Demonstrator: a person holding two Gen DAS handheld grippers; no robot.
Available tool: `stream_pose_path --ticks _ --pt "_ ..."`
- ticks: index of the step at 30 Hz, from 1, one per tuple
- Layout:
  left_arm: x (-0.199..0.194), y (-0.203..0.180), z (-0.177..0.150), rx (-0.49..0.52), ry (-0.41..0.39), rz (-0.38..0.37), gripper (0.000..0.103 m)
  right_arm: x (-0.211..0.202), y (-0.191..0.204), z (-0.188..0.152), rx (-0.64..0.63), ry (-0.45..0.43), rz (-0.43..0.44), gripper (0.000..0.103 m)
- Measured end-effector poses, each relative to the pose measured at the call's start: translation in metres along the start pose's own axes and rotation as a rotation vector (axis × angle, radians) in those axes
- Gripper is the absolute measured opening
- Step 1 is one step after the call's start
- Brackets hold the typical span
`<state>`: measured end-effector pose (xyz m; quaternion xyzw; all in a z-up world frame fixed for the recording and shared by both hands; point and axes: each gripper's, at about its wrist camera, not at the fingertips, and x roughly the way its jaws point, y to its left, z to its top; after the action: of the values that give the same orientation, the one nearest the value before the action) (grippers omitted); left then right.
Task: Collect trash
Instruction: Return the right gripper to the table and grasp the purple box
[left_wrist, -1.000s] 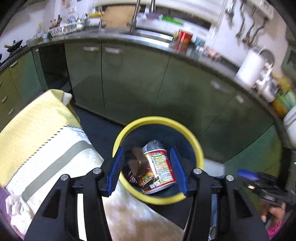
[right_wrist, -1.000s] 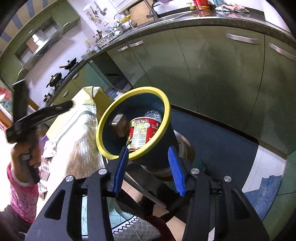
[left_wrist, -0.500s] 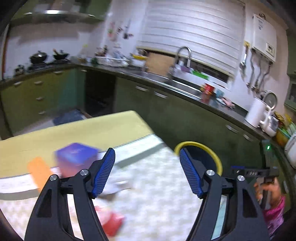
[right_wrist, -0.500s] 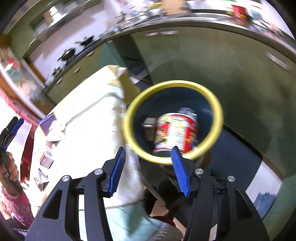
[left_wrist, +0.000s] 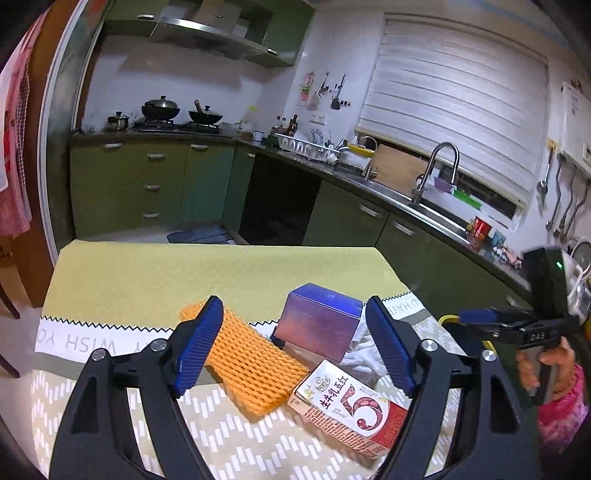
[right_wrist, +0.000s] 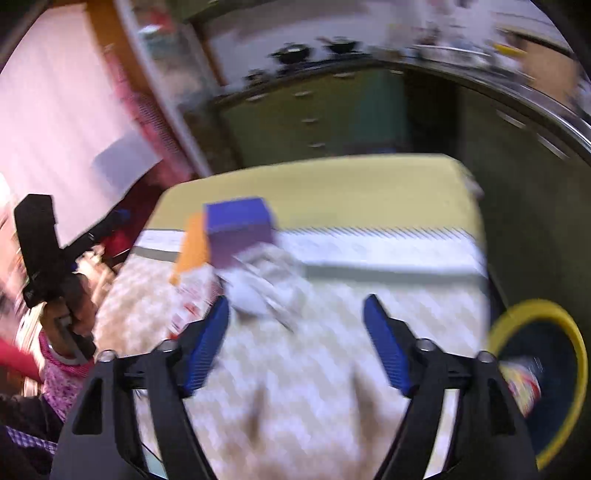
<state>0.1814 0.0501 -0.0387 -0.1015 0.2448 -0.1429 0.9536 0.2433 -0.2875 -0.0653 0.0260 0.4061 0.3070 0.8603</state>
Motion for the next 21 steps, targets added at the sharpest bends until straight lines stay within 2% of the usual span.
stream_pose_path --ticks 4,7,11,19,21 --pt "0.0 -0.001 -0.001 0.004 -0.003 0.002 0.077 0.046 0.028 0.034 -0.118 0.003 0.069 0.092" --pt "0.002 0.0 -0.002 -0.014 0.005 -0.018 0.078 0.082 0.036 0.05 -0.194 0.008 0.068 0.092" --pt "0.004 0.002 -0.002 -0.03 0.016 -0.035 0.078 0.124 0.037 0.058 -0.208 0.054 0.097 0.092" --pt "0.006 -0.004 -0.005 -0.011 0.028 -0.046 0.079 0.16 0.044 0.061 -0.215 0.092 0.138 0.092" --pt "0.007 -0.005 -0.005 -0.009 0.027 -0.05 0.079 0.163 0.047 0.06 -0.216 0.096 0.136 0.088"
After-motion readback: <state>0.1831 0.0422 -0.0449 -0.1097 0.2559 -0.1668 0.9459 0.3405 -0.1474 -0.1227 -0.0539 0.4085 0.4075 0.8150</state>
